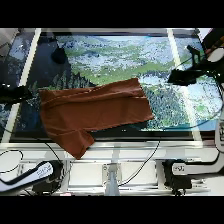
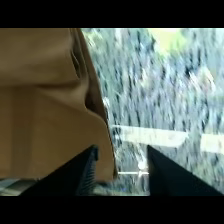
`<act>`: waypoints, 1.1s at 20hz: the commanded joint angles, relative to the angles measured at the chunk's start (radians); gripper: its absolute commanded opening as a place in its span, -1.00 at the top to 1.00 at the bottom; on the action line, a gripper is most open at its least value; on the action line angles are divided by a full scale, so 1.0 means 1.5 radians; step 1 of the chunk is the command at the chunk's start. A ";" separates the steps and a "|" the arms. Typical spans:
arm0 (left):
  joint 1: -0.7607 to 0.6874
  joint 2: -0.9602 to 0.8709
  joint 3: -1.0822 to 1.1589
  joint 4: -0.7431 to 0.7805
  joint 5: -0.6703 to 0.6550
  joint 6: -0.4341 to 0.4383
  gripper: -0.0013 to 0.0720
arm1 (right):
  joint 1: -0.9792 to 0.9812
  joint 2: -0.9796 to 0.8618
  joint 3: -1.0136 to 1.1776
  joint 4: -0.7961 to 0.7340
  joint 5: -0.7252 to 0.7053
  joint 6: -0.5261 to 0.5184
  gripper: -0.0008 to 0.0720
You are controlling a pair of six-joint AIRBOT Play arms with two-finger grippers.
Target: Fold the clothes and pants, and hang the long-sleeved shirts on hangers.
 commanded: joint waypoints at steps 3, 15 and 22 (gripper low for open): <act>0.011 0.182 -0.116 -0.014 0.017 -0.006 -0.51 | -0.065 0.195 -0.270 -0.016 0.006 -0.051 0.26; -0.019 0.108 -0.188 -0.013 0.064 0.014 -0.51 | -0.066 0.205 -0.595 0.278 -0.255 -0.036 0.01; -0.019 0.078 -0.188 -0.013 0.064 0.014 -0.51 | -0.066 0.071 -0.596 0.290 -0.242 -0.056 -0.06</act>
